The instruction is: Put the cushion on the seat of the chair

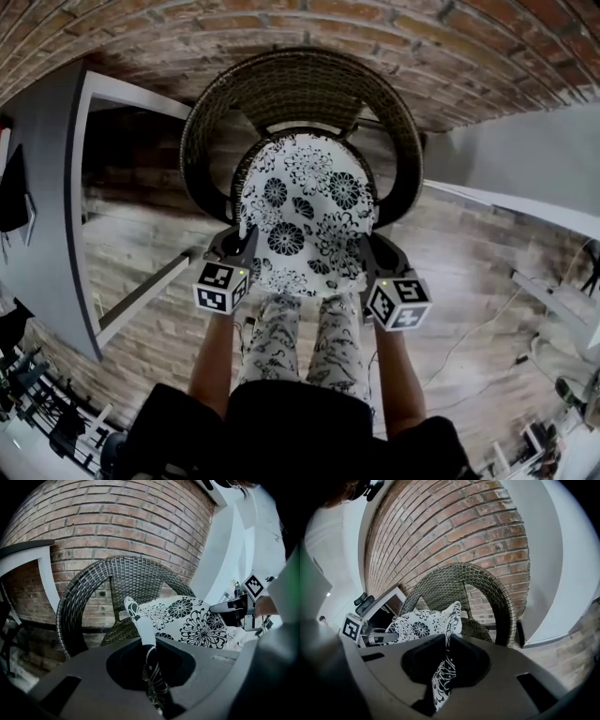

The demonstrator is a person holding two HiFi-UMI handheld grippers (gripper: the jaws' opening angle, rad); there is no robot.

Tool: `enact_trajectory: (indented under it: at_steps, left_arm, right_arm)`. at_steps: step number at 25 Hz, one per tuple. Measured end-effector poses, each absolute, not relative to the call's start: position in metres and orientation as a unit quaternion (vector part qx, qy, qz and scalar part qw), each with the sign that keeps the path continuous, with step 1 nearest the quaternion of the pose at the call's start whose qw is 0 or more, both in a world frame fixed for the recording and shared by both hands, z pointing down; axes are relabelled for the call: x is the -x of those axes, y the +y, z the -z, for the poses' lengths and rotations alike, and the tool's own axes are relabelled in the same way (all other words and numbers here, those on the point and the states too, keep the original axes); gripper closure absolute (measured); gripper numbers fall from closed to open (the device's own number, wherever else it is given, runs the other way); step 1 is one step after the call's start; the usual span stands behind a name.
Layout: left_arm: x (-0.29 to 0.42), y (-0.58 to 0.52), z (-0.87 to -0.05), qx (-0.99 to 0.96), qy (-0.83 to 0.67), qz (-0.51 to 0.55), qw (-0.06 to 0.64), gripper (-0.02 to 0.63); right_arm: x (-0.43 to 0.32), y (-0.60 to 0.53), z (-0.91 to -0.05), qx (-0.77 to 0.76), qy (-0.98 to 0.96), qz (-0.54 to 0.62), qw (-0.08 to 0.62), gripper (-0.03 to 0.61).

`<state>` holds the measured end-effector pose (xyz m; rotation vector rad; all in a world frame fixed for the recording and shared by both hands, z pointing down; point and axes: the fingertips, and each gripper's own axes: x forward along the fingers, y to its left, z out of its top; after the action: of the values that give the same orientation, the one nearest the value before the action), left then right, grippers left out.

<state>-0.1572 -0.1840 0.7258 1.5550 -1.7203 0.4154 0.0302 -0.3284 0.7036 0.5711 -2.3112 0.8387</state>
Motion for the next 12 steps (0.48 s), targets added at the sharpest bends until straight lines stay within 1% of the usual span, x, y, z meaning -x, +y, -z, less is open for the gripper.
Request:
enact_trajectory:
  at_steps: [12]
  left_arm:
    - [0.158, -0.183, -0.748, -0.598, -0.672, -0.166, 0.404, 0.601]
  right_arm:
    - [-0.025, -0.337, -0.726, -0.216, -0.865, -0.314, 0.327, 0.548]
